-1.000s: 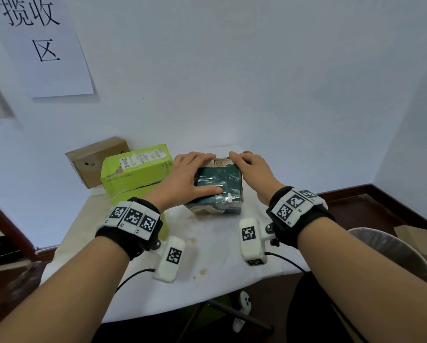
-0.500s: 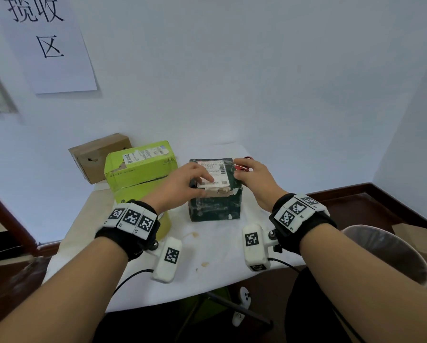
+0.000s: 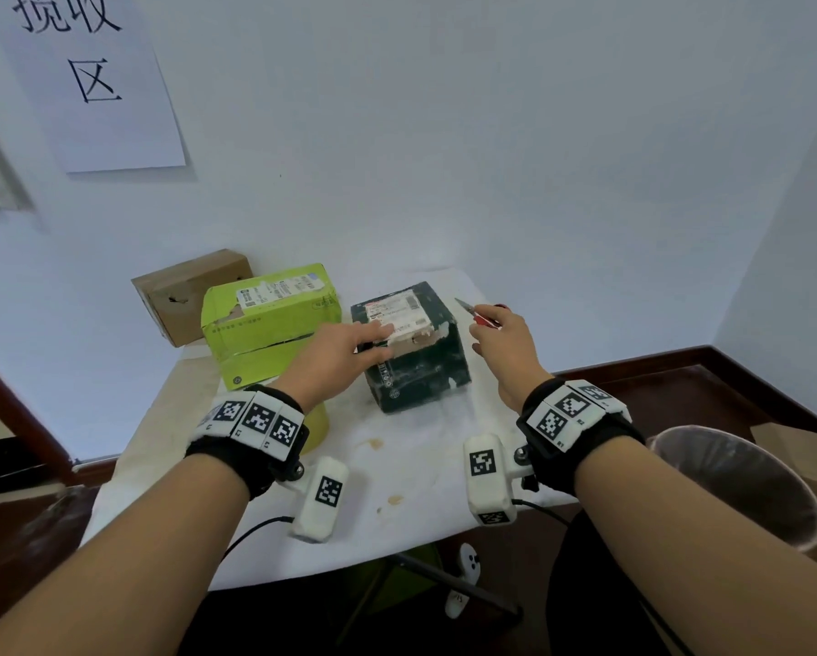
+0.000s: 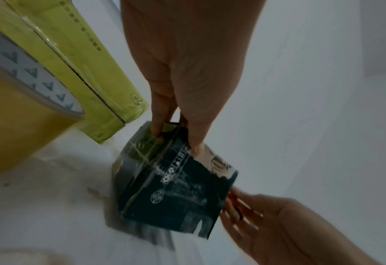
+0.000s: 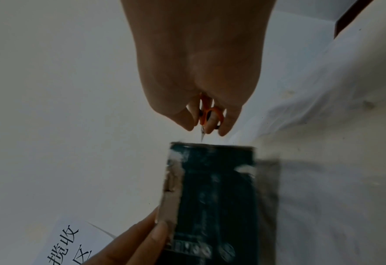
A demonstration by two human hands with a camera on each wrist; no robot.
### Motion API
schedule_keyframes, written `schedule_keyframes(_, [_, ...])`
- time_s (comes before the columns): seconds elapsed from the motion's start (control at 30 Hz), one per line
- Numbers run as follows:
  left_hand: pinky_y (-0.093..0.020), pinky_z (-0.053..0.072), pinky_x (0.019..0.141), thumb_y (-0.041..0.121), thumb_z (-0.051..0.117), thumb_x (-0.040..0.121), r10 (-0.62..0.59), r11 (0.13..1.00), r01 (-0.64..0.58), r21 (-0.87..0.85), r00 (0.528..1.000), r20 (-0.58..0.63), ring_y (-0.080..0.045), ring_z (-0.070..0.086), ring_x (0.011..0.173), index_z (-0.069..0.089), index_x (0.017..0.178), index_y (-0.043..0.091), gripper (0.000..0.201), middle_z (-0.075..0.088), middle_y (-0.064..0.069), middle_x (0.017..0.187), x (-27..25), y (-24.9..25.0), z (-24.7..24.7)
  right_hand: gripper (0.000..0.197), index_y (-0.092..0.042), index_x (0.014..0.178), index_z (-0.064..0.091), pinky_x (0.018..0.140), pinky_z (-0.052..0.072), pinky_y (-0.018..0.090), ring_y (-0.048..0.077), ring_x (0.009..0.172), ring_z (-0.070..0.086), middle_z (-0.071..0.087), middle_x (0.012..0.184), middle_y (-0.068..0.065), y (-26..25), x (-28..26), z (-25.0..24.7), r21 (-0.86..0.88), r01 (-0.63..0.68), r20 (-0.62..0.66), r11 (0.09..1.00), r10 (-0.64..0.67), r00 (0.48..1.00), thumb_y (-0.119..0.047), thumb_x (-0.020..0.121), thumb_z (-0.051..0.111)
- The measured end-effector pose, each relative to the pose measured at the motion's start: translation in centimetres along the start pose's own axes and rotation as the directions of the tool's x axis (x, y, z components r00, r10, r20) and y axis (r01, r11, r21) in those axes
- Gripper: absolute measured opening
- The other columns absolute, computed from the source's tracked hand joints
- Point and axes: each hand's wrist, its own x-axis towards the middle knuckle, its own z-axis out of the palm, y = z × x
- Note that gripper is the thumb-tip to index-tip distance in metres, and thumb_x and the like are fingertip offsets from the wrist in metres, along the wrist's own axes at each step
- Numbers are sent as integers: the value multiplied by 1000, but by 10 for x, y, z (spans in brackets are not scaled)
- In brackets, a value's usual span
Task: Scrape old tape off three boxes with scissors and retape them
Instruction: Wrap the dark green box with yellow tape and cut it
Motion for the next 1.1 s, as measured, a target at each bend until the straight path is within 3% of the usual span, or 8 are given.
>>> schedule_keyframes(0.07, [-11, 41, 74, 32, 61, 93, -46, 998, 42, -50, 995, -86, -26, 61, 101, 60, 130, 20, 39, 60, 1, 131, 3, 3, -6, 31, -13, 123, 57, 80, 47, 25, 14, 95, 51, 45, 131, 10, 0, 3, -2, -34, -8, 23, 999, 9, 1000, -9, 93, 50])
schedule_keyframes(0.13, [-20, 51, 81, 29, 62, 92, -112, 972, 79, -222, 984, -142, -18, 65, 95, 62, 127, 17, 37, 66, -4, 122, 9, 4, -11, 32, -14, 124, 56, 71, 41, 20, 10, 87, 48, 45, 132, 10, -4, 4, -1, -49, -1, 38, 999, 3, 999, -17, 93, 54])
schedule_keyframes(0.27, [-18, 57, 70, 5, 55, 95, -224, 752, 135, -645, 973, -58, -9, 70, 75, 65, 120, 5, 27, 69, -8, 106, 9, 17, -18, 43, -15, 126, 54, 97, 48, 38, 15, 106, 53, 38, 136, 6, -20, 3, 5, 4, 30, 57, 1000, -30, 998, -37, 89, 62])
schedule_keyframes(0.47, [-16, 56, 76, -1, 56, 93, -172, 674, 169, -719, 983, 70, -19, 72, 87, 65, 118, 5, 26, 67, -12, 112, 7, 37, -22, 54, -12, 137, 47, 108, 39, 37, 17, 127, 41, 25, 144, 1, -38, 4, 7, -120, 126, 111, 985, -113, 987, -22, 88, 66])
schedule_keyframes(0.63, [-19, 57, 69, -2, 56, 93, -135, 722, 174, -669, 985, 110, -18, 72, 76, 69, 107, 4, 20, 71, -17, 102, 4, 34, -29, 48, -11, 134, 50, 91, 44, 21, 17, 120, 47, 31, 140, 5, -43, 4, 1, -163, 191, 76, 968, -181, 981, -4, 88, 61])
schedule_keyframes(0.77, [-30, 57, 84, 5, 60, 91, -178, 894, 98, -437, 973, -146, -14, 68, 82, 70, 104, 15, 19, 70, -7, 105, 14, 15, -33, 49, -10, 137, 46, 78, 42, 11, 10, 116, 44, 28, 142, 4, -42, 5, 2, -206, 200, 69, 958, -189, 980, -7, 90, 60])
schedule_keyframes(0.93, [-31, 42, 101, 16, 61, 93, 32, 999, -32, -5, 999, 30, -14, 50, 120, 46, 140, 30, 52, 50, 9, 134, 24, 14, -27, 51, -11, 138, 46, 86, 41, 17, 11, 120, 44, 31, 141, 4, -37, 5, 5, -219, 214, 80, 952, -202, 976, -16, 90, 63])
schedule_keyframes(1.1, [-34, 51, 86, 21, 66, 89, 46, 998, -44, 43, 998, -49, -16, 63, 99, 62, 126, 25, 38, 64, 0, 121, 28, 10, -20, 41, -10, 133, 50, 98, 40, 25, 12, 107, 46, 35, 136, 4, -28, 11, -3, -185, 165, -35, 969, -174, 984, -24, 95, 55])
